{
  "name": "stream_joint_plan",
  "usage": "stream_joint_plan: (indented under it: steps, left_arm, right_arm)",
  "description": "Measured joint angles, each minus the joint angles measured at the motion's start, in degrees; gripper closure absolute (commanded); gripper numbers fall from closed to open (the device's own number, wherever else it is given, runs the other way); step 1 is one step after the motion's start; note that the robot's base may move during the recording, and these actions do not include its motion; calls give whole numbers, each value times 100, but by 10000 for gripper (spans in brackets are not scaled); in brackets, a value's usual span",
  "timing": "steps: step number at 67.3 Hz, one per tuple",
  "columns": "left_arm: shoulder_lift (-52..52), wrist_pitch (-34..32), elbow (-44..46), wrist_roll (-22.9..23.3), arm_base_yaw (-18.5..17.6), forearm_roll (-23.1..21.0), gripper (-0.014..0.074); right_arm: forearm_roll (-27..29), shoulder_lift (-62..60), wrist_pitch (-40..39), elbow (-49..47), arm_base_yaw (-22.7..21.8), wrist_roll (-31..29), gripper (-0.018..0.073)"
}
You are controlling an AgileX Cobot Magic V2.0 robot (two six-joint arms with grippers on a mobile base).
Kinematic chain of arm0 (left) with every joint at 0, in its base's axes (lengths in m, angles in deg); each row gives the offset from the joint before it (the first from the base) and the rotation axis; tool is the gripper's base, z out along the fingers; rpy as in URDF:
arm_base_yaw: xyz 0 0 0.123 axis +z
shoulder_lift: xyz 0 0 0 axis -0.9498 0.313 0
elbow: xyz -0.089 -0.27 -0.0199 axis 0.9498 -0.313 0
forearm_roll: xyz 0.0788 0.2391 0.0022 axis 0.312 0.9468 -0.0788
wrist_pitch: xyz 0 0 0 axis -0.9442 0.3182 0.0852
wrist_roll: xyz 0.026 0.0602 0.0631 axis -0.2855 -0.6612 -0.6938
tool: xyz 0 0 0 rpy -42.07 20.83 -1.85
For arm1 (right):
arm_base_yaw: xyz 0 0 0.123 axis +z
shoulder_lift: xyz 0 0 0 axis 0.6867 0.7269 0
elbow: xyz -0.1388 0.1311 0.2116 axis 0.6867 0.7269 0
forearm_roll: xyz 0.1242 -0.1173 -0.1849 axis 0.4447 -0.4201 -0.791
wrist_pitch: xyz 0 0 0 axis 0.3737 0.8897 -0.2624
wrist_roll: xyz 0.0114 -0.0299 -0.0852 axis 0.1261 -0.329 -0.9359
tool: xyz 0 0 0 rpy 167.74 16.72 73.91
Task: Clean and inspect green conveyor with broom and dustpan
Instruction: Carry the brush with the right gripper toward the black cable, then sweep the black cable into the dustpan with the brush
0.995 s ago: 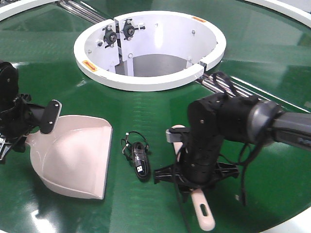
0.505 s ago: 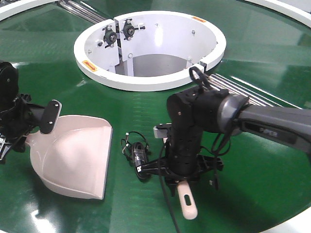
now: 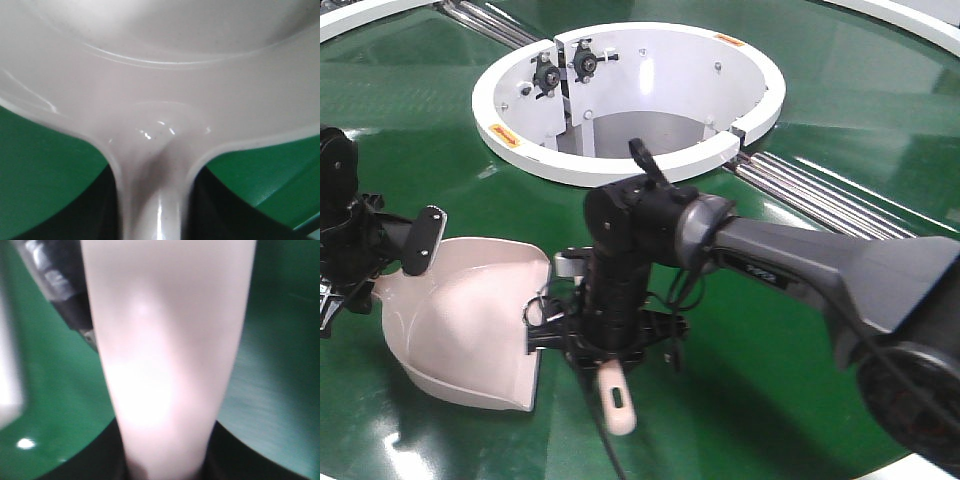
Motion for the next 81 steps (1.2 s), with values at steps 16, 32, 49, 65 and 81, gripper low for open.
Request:
stream_joint_plan:
  steps: [16,32,49,65,81]
  left_arm:
    - [0,0,0,0,0,5,603]
    - [0,16,0,-14,0,25,603]
    - [0,35,0,-21,0,37,603]
    - [0,35,0,-21,0,37,603]
    - [0,35,0,-21,0,37,603]
  right_arm:
    - [423,558,32,-971,318,-309,564]
    - [543,792,10,-1791,738,-563,564]
    - [555,756,59,-2160,770,-590,564]
    - [99,395,70,-1677,584,-590,564]
    - [-454,-356,70,-643,104,-585,564]
